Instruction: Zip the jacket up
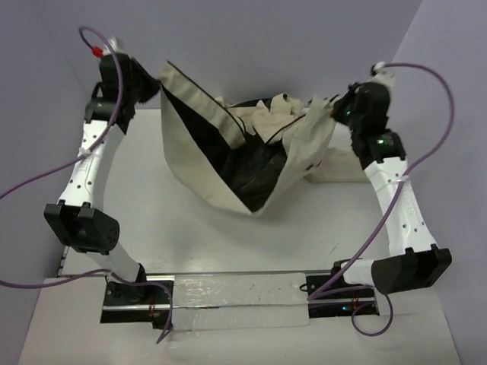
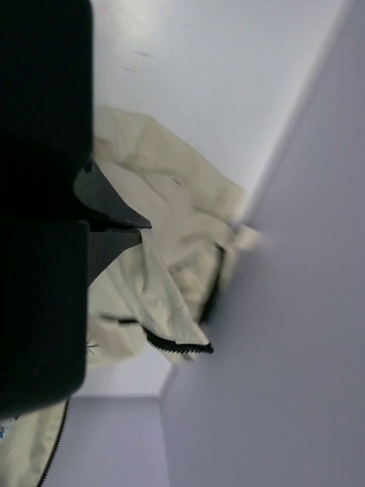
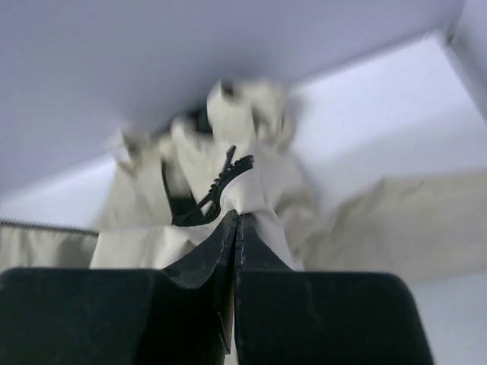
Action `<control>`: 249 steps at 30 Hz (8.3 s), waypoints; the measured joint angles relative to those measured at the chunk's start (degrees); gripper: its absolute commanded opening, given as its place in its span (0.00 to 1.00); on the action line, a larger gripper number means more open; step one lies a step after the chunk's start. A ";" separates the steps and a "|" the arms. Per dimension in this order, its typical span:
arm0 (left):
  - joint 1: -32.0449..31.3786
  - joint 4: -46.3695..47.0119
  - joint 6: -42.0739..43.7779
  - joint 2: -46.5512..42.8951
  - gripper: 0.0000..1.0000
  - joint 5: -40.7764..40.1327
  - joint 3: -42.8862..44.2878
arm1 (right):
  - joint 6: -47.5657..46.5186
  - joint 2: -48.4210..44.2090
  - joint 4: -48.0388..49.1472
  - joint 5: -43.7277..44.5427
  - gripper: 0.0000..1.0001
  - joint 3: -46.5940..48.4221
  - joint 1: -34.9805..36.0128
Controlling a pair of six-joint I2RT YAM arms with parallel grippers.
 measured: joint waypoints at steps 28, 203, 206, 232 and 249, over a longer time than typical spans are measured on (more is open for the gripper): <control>-25.70 16.56 1.36 -15.92 0.00 0.85 -50.51 | 2.49 -0.43 9.83 -9.78 0.71 -36.19 10.64; -24.61 87.05 -33.10 -25.26 0.37 13.38 -84.56 | 26.99 5.24 65.76 -27.16 0.00 -45.70 32.90; -23.98 86.93 -33.40 -25.35 0.44 13.68 -84.56 | 26.77 6.05 65.63 -27.23 0.00 -45.70 32.90; -22.36 85.08 -34.30 -22.32 0.00 16.18 -83.03 | 25.14 6.49 64.32 -27.78 0.02 -45.68 32.42; -18.28 75.58 -33.78 -25.99 0.00 17.11 -81.29 | 7.10 -12.08 25.61 -14.79 0.73 -39.94 32.64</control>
